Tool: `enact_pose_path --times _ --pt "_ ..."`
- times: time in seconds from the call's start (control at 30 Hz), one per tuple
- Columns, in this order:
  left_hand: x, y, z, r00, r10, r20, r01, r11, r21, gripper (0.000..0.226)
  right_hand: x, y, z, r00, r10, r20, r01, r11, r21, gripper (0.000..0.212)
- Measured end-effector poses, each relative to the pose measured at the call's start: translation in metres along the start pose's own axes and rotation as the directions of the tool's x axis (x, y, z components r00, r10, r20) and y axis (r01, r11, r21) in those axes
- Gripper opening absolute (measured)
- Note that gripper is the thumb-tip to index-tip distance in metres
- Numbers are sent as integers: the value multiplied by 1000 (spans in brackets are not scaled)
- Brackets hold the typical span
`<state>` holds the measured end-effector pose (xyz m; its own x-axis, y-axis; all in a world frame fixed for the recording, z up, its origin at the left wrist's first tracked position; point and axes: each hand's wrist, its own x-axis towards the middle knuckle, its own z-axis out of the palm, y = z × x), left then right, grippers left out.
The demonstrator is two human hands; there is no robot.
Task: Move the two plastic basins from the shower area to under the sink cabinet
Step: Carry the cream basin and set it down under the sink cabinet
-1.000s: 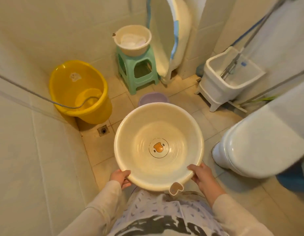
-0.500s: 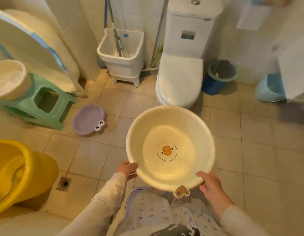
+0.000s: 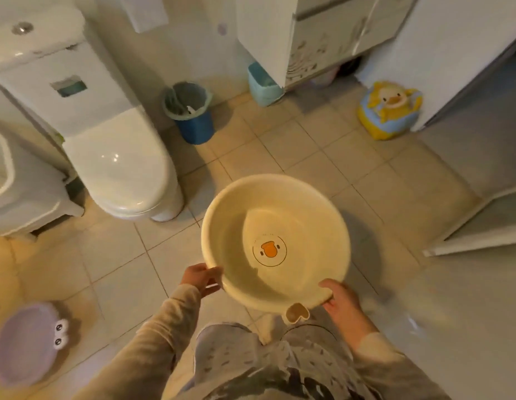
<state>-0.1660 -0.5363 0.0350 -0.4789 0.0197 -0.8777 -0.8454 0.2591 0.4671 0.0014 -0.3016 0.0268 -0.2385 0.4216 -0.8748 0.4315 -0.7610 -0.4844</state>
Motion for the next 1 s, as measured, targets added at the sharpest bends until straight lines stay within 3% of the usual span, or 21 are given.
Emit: enact_pose_path --times 0.1,0.23,0.5,0.73,1.0 --pt "7 21 61 1000 -8 30 6 998 59 13 17 -39 -35 998 -64 -11 63 996 -57 13" --pt "16 47 143 996 -53 77 45 994 103 8 50 -99 -73 991 -28 -130 36 997 63 25" --pt "30 107 265 986 -30 162 6 989 146 4 97 -193 -125 980 -76 -186 115 972 206 34" --pt "58 172 342 982 -20 187 -14 983 180 37 147 -263 -128 975 -36 -220 94 961 260 36" --pt "102 270 435 973 -61 223 17 981 195 46 210 -373 -116 963 -9 -269 91 952 294 35"
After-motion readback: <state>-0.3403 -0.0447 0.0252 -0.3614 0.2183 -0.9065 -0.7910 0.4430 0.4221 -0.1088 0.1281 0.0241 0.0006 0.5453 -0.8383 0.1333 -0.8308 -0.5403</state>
